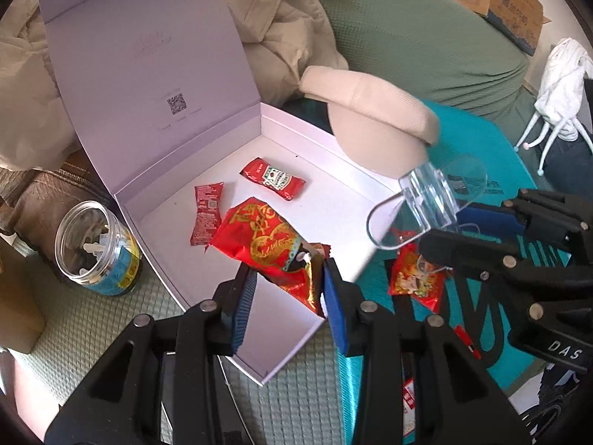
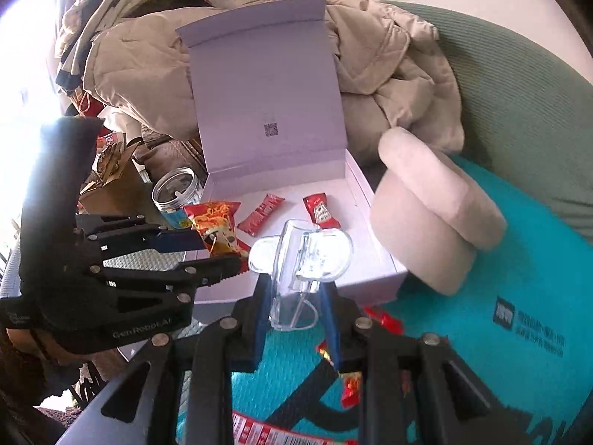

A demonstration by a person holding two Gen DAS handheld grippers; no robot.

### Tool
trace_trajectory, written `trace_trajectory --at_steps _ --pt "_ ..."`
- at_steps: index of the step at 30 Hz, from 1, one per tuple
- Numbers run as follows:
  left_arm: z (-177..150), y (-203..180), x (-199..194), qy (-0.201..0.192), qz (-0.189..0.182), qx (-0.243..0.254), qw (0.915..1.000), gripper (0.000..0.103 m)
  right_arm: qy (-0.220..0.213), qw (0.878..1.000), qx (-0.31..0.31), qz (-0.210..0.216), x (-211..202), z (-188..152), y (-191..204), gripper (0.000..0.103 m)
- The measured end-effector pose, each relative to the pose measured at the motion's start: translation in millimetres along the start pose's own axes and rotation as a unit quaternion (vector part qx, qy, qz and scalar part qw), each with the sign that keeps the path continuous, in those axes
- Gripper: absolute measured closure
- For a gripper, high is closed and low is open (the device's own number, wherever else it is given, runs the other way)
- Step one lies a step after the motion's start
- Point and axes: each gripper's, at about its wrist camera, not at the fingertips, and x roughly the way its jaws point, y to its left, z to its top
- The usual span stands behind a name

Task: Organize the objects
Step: 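Carry the clear holder in the right tool while the left tool carries the red snack packet toward the box, then open both tools to drop the red snack packet and clear holder into the box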

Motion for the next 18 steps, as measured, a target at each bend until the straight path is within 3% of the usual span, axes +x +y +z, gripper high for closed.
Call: trace_trajectory --at_steps 18 --pt "23 30 41 0.028 0.045 0.018 0.9984 0.069 0.013 0.999 -0.027 0.037 55 36 -4 0.077"
